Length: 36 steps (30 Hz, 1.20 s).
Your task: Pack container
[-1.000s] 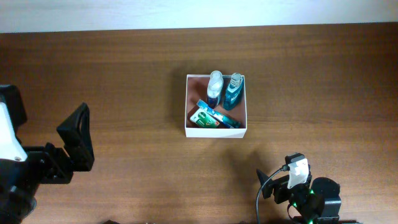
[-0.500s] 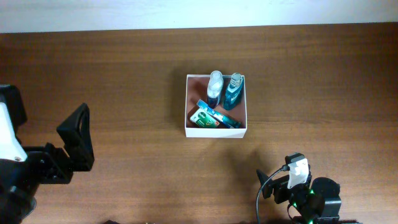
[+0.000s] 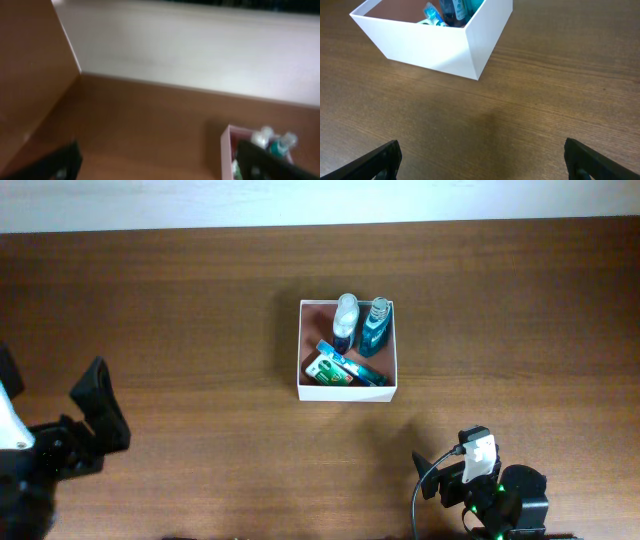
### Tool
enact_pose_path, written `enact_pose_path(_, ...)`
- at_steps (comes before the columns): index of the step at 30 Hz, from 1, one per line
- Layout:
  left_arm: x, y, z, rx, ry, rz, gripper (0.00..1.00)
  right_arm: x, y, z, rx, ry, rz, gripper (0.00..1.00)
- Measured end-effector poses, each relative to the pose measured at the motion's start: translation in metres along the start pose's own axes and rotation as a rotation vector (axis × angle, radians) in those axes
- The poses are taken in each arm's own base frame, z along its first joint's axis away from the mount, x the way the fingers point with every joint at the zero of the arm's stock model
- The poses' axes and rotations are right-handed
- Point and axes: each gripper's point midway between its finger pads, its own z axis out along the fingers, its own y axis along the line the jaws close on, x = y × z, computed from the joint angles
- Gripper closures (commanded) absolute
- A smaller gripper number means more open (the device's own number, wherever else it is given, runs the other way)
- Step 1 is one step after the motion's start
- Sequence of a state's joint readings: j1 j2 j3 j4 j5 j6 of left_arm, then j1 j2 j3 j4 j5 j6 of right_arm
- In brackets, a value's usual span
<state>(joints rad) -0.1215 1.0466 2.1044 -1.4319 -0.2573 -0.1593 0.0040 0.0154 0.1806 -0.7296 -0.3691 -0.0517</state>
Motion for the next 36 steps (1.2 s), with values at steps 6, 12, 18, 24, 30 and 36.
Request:
enact_pose_path(6, 0.047, -0.020, 0.051, 0.112, -0.086, -0.032, 0.00, 0.000, 0.000, 0.000, -0.001, -0.001, -0.001, 0.01)
enact_pose_path(12, 0.153, -0.032, 0.098, 0.204, -0.029, -0.022, 0.01, 0.000, 0.000, 0.000, -0.002, -0.001, -0.002, 0.01)
enact_pose_path(18, 0.241, -0.034, 0.119, 0.254, -0.002, -0.034, 0.00, 0.000, 0.001, 0.000, -0.003, -0.001, -0.001, 0.01)
enact_pose_path(24, 0.307, -0.032, 0.142, 0.260, 0.061, -0.093, 0.00, 0.000, 0.001, 0.000, -0.003, -0.001, -0.002, 0.01)
enact_pose_path(30, 0.339, -0.031, 0.152, 0.260, 0.086, -0.138, 0.01, 0.000, 0.001, 0.000, -0.003, -0.001, -0.002, 0.01)
enact_pose_path(36, 0.354, -0.031, 0.158, 0.259, 0.100, -0.149, 0.01, 0.000, 0.001, 0.000, -0.003, -0.001, -0.001, 0.01)
